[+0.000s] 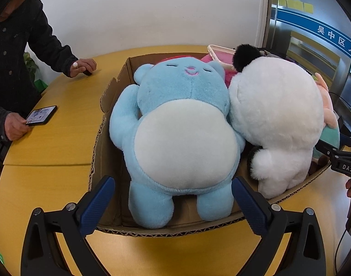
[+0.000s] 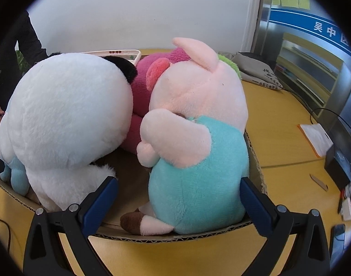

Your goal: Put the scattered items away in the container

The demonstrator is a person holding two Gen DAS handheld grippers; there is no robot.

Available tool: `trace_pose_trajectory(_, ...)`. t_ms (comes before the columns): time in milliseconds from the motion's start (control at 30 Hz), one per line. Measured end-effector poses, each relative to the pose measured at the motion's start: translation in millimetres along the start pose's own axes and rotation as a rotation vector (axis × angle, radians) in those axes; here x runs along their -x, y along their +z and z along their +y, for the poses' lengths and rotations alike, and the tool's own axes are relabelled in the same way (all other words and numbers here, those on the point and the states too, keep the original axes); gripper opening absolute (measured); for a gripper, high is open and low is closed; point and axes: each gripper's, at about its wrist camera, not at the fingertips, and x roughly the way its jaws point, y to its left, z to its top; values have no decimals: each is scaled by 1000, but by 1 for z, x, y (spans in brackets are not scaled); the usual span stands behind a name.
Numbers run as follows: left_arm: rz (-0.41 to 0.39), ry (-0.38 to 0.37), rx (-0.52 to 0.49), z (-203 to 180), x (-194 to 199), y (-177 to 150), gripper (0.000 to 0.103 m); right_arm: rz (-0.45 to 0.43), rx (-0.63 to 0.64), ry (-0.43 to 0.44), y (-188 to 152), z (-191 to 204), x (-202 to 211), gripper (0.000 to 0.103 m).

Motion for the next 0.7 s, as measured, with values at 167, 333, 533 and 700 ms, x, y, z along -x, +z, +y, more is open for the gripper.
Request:
trace_pose_trajectory(167,-52,10,51,-3,25,-5,102,-23,-3,-21,-10,-1,22,102)
trace_pose_trajectory(333,-114,15,85,-16,59,0,103,-65,-4,-33,-15,0,49,102)
trace_pose_trajectory(533,-116,49,95,-36,68,-2,103,-97,12,11,-20,15,75,103)
trace_pose_trajectory(700,-115,20,94,-46,75,-8,103,-106,23,12,-21,20,79,103)
